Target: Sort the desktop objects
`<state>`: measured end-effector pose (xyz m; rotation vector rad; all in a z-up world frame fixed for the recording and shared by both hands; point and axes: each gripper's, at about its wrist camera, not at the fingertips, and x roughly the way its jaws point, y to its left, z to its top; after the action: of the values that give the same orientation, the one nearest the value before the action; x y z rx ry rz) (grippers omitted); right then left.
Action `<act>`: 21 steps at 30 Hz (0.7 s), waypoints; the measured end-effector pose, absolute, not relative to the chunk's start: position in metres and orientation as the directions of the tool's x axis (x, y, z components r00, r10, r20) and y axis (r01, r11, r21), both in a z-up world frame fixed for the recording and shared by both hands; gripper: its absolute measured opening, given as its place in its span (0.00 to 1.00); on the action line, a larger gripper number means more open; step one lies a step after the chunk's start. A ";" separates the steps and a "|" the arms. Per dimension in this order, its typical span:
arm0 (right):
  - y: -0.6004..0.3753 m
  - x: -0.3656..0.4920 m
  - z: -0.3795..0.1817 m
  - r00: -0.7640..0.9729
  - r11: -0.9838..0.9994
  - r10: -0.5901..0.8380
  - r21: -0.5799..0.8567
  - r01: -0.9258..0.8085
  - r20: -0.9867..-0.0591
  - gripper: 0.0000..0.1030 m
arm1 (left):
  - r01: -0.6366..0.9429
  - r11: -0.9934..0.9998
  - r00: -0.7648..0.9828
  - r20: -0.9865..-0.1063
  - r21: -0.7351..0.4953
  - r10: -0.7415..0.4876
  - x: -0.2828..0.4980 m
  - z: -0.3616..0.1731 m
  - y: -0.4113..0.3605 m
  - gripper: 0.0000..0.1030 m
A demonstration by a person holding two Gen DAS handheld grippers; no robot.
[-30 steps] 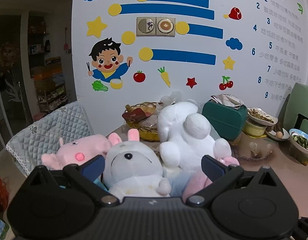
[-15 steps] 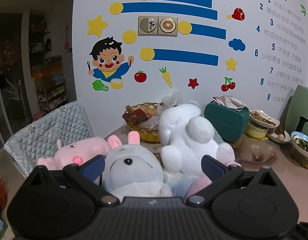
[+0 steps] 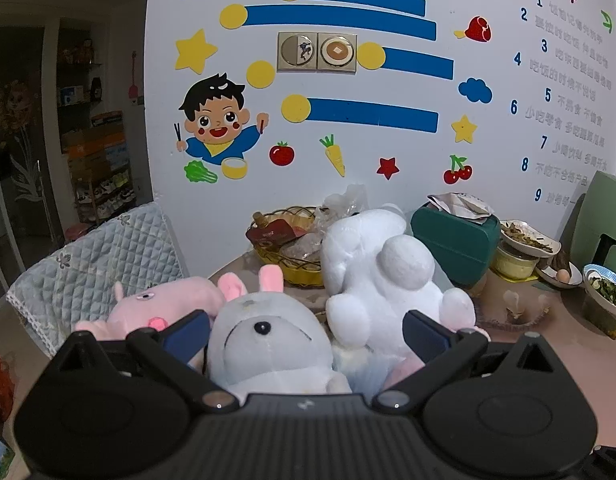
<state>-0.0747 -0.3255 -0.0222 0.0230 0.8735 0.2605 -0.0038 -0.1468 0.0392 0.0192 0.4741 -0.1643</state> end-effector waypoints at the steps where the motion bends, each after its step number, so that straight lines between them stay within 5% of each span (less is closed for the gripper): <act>1: -0.325 -0.075 -0.022 0.613 0.968 0.235 0.126 -0.216 -0.755 1.00 | 0.162 0.987 0.876 -0.456 -0.021 -0.154 -0.004 0.039 -0.147 1.00; 21: -0.319 -0.075 -0.025 0.608 0.970 0.227 0.122 -0.209 -0.761 1.00 | 0.178 0.984 0.871 -0.460 -0.029 -0.171 -0.002 0.036 -0.143 1.00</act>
<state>-0.0752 -0.3191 -0.0246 0.0217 0.8824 0.2515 -0.0015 -0.1429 0.0360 0.0150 0.4795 -0.1829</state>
